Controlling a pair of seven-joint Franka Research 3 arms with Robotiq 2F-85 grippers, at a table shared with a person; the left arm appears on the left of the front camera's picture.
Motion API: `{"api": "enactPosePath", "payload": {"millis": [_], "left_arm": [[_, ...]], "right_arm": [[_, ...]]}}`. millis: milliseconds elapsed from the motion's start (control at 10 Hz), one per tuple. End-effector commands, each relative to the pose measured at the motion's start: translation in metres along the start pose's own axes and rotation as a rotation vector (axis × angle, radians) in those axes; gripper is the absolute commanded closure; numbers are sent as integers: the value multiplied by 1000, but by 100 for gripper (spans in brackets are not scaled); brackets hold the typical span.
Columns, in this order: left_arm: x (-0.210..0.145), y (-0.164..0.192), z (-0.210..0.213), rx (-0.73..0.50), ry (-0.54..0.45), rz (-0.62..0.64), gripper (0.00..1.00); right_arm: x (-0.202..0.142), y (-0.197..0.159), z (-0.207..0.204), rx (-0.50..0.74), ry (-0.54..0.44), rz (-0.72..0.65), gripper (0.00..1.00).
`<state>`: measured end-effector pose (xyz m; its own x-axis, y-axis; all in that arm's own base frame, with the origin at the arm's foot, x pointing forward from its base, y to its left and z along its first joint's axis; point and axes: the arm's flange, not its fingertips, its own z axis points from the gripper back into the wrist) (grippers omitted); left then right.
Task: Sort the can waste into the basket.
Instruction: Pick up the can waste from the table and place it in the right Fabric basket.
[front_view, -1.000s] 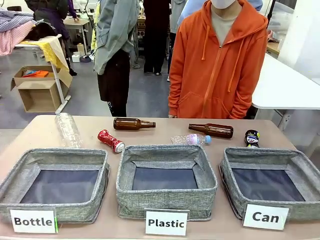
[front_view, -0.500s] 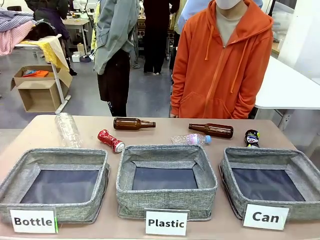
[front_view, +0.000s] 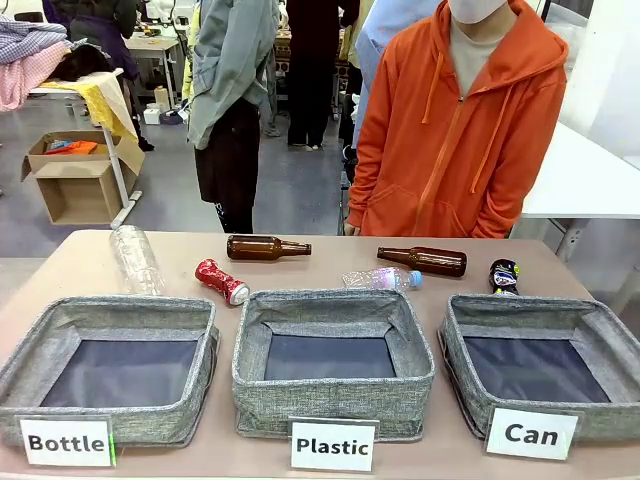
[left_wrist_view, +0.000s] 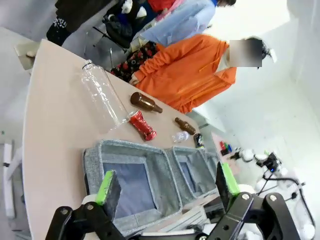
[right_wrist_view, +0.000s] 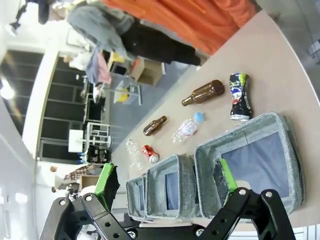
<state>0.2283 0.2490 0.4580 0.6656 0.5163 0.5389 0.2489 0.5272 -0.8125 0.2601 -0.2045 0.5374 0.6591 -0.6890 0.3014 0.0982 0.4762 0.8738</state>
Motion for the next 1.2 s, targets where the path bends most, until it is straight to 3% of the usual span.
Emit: {"api": "enactPosePath", "payload": {"millis": [0, 200, 500, 700, 800, 900, 1000, 1100], "left_arm": [[16, -47, -43, 73, 115, -201, 0], [30, -104, -123, 84, 310, -405, 0], [9, -154, -247, 22, 601, -681, 0], [-19, -164, -319, 188, 673, -733, 0], [-28, -160, -342, 360, 645, -731, 0], [-5, -146, -338, 519, 748, -498, 0], [-37, -171, -332, 186, 673, -750, 0], [-37, -171, -332, 186, 673, -750, 0]], "right_arm": [[3, 0, 1, 20, -2, 24, 0], [3, 0, 1, 20, -2, 24, 0], [3, 0, 1, 20, -2, 24, 0], [3, 0, 1, 20, -2, 24, 0], [3, 0, 1, 20, -2, 24, 0], [3, 0, 1, 20, -2, 24, 0], [3, 0, 1, 20, -2, 24, 0], [3, 0, 1, 20, -2, 24, 0]]}}
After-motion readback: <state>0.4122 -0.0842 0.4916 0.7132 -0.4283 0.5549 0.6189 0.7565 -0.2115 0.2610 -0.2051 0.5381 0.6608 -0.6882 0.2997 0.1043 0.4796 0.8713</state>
